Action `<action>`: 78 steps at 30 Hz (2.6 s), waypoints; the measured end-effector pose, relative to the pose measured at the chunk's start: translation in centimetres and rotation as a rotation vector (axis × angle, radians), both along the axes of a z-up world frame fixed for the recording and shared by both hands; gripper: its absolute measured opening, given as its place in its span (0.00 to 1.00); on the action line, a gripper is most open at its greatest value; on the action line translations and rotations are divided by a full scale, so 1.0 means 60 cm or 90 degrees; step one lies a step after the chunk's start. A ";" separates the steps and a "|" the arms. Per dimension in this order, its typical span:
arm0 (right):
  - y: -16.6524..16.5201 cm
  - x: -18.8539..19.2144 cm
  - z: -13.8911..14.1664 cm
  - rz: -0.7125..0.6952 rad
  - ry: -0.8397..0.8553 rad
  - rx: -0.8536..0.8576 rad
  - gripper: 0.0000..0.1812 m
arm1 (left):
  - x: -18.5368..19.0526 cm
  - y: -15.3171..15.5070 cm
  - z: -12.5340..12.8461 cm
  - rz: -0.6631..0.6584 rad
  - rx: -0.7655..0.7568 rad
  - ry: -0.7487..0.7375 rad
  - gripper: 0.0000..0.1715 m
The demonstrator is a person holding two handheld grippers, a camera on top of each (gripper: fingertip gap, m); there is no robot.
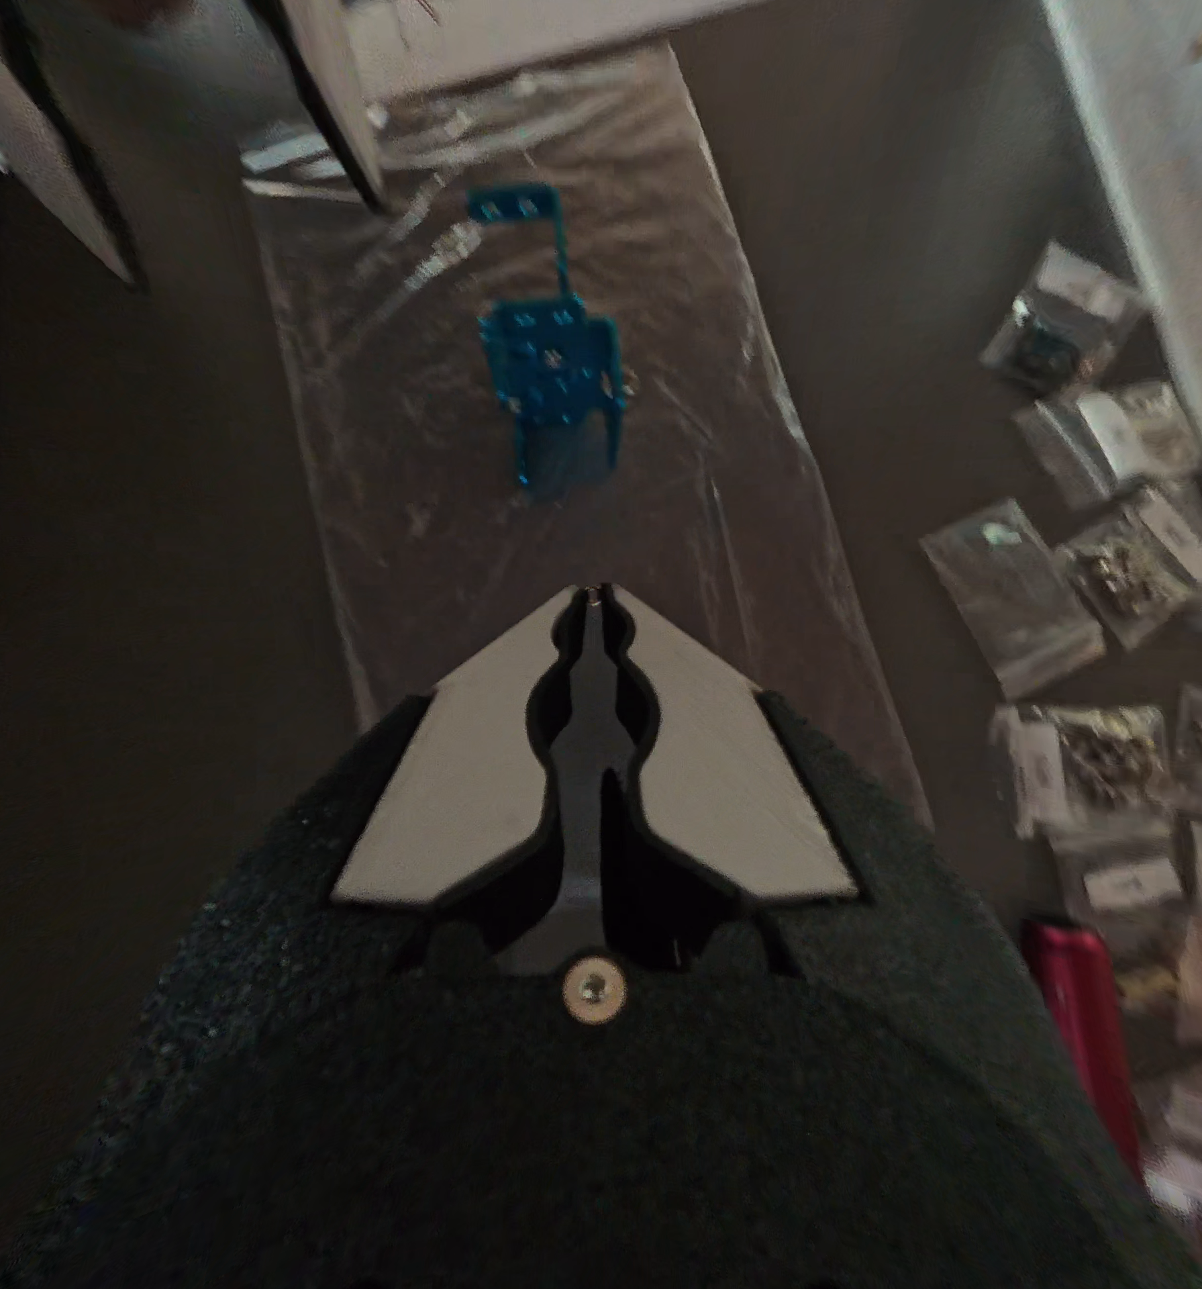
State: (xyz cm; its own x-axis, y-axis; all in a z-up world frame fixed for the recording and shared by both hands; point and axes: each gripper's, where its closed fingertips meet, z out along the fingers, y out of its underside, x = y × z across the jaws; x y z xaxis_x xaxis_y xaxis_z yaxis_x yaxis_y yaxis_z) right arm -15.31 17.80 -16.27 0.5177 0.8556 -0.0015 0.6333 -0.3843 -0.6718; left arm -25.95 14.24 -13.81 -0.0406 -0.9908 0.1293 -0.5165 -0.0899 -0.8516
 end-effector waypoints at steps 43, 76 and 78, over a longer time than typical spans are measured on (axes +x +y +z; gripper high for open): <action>-0.056 -0.002 -0.049 0.227 -0.234 -0.060 0.04 | 0.096 0.017 -0.023 0.243 0.012 -0.017 0.45; -0.069 -0.011 -0.041 0.240 -0.224 -0.120 0.03 | 0.090 0.009 -0.020 0.249 0.002 -0.025 0.45; -0.064 -0.013 -0.040 0.235 -0.222 -0.109 0.03 | 0.090 0.009 -0.020 0.249 0.001 -0.026 0.45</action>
State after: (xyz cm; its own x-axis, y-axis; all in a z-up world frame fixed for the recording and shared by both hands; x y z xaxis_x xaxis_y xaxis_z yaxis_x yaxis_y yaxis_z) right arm -16.11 13.95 -18.64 0.1766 0.9835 -0.0383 0.9217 -0.1789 -0.3442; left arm -20.58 14.78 -15.01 0.3354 -0.9325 0.1341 -0.4084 -0.2722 -0.8713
